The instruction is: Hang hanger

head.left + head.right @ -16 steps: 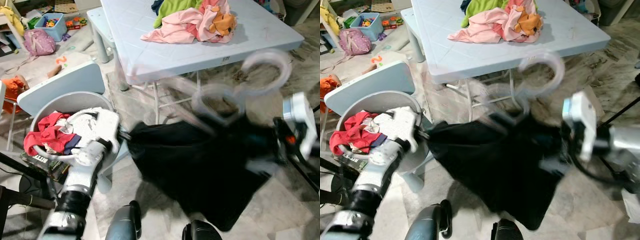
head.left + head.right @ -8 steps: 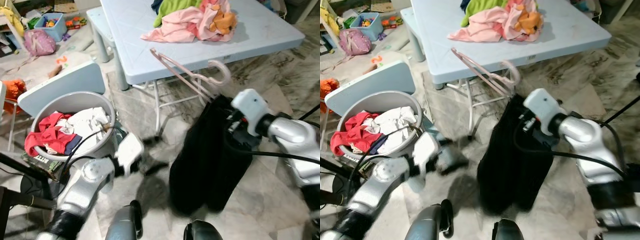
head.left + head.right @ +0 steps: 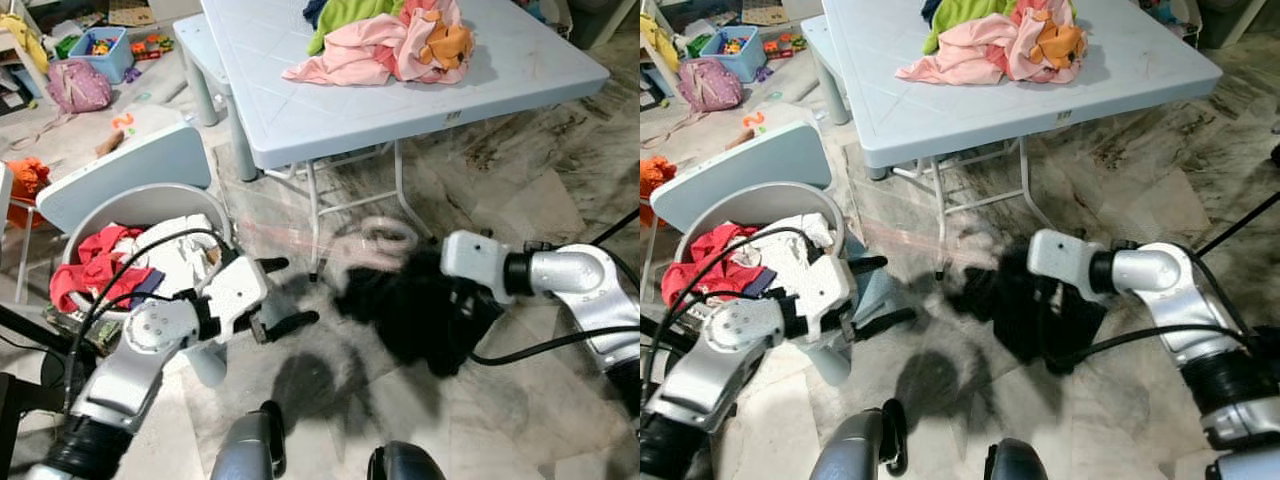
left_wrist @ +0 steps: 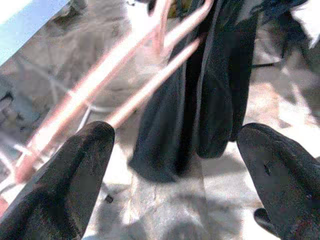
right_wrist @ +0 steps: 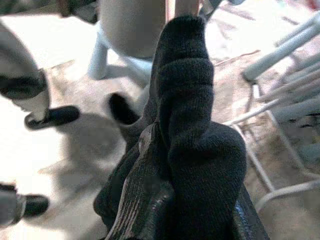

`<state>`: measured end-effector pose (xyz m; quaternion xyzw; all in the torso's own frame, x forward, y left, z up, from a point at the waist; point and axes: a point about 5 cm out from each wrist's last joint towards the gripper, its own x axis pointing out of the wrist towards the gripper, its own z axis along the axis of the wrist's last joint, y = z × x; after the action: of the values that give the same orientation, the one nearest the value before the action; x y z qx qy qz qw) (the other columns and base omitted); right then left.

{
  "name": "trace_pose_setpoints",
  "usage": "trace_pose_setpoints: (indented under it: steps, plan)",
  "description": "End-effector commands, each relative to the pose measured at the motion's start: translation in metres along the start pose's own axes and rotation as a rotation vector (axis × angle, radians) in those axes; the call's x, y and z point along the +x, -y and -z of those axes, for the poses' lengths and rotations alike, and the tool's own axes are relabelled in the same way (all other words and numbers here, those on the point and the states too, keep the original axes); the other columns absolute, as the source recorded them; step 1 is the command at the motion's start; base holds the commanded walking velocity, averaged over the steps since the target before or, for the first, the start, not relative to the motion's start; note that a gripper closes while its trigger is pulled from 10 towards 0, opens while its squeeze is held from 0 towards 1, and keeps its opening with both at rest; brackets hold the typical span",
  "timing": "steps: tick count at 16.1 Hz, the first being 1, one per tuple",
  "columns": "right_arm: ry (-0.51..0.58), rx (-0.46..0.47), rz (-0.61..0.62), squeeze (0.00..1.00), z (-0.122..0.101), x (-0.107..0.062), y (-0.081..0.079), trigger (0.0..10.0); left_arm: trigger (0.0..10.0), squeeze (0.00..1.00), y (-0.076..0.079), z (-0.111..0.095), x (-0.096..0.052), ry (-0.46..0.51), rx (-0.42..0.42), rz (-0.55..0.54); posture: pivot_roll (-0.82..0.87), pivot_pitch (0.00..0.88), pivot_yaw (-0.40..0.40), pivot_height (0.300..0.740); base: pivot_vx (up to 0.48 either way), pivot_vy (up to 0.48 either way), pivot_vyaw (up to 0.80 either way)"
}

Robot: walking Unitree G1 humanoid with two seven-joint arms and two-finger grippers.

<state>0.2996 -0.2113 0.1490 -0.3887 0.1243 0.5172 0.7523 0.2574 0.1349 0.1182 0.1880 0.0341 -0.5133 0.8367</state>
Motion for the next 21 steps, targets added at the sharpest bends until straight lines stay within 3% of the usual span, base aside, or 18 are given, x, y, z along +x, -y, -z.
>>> trace_pose_setpoints:
  steps: [1, 3, 5, 9, 10, 11, 12, 13, 16, 21]
  plan:
    - [0.013, -0.059, -0.009, 0.00, -0.007, -0.002, 0.008, 10.0, 10.0, 1.00, 0.005, -0.005, 0.000, 0.019, -0.007, 0.039, -0.07, 0.126, 0.003, 0.740, 0.000, 0.000, 0.00]
    - [0.011, -0.093, -0.068, 0.00, -0.008, 0.006, 0.004, 10.0, 10.0, 1.00, 0.005, -0.016, 0.003, 0.085, -0.067, 0.026, -0.06, 0.124, 0.001, 0.740, 0.000, 0.000, 0.00]
    - [0.066, -0.108, -0.153, 0.00, -0.015, 0.010, -0.004, 10.0, 10.0, 1.00, -0.005, -0.010, 0.002, 0.059, 0.025, -0.042, -0.06, 0.117, 0.004, 0.740, 0.000, 0.000, 0.00]
    - [0.143, -0.134, -0.200, 0.00, -0.026, 0.008, -0.004, 10.0, 10.0, 1.00, -0.007, 0.002, 0.004, 0.001, 0.030, -0.016, -0.07, 0.111, 0.002, 0.740, 0.000, 0.000, 0.00]
    - [0.169, -0.142, -0.220, 0.00, -0.030, 0.008, -0.006, 10.0, 10.0, 0.46, -0.006, 0.005, 0.005, -0.004, 0.029, 0.003, -0.07, 0.110, 0.003, 0.740, 0.000, 0.000, 0.00]
    - [0.182, -0.168, -0.264, 0.00, -0.033, 0.006, -0.010, 10.0, 10.0, 0.00, -0.004, 0.007, 0.007, -0.004, 0.028, 0.037, -0.07, 0.108, 0.001, 0.740, 0.000, 0.000, 0.00]
    - [0.180, -0.173, -0.276, 0.00, -0.033, 0.006, -0.010, 10.0, 8.9, 0.00, -0.003, 0.008, 0.008, -0.003, 0.026, 0.045, -0.07, 0.107, 0.000, 0.740, 0.000, 0.000, 0.00]
    - [0.181, -0.182, -0.301, 0.00, -0.033, 0.005, -0.012, 10.0, 0.0, 0.00, -0.004, 0.010, 0.010, 0.005, 0.029, 0.055, -0.07, 0.104, -0.005, 0.740, 0.000, 0.000, 0.00]
    - [0.172, -0.233, -0.333, 0.00, -0.035, 0.008, -0.013, 10.0, 0.0, 0.00, -0.010, 0.006, 0.019, 0.028, 0.062, 0.073, -0.08, 0.100, -0.010, 0.740, 0.000, 0.000, 0.00]
    - [0.195, -0.283, -0.273, 0.00, -0.042, 0.019, -0.007, 10.0, 0.0, 0.00, -0.011, 0.004, 0.027, 0.027, 0.118, 0.145, -0.08, 0.103, -0.015, 0.740, 0.000, 0.000, 0.00]
